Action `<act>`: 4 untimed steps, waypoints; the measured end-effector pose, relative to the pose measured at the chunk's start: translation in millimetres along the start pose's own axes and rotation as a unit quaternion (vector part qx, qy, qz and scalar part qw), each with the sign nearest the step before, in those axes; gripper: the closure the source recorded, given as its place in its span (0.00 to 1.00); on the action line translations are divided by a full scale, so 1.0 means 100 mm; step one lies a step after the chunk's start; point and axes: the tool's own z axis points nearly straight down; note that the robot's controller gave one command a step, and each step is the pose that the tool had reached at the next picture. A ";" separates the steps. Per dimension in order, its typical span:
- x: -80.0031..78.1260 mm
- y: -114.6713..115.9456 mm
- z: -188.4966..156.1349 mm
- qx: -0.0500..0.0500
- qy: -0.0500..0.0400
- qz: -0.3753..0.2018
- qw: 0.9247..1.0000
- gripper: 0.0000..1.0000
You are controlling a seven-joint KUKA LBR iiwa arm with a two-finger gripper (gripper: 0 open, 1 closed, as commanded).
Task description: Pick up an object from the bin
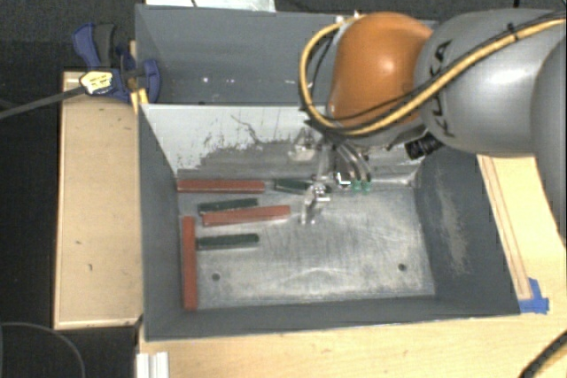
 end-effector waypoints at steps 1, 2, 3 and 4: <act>-0.02 0.00 -0.05 0.000 -0.004 0.001 1.000 0.00; 0.00 0.22 1.02 -0.001 -0.005 0.018 1.000 1.00; 0.00 0.22 1.02 -0.001 -0.005 0.019 1.000 1.00; 0.19 0.32 -0.57 -0.001 -0.006 0.050 0.999 1.00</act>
Offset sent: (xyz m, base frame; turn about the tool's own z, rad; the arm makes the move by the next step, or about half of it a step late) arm -0.0032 0.0213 -0.1062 0.0369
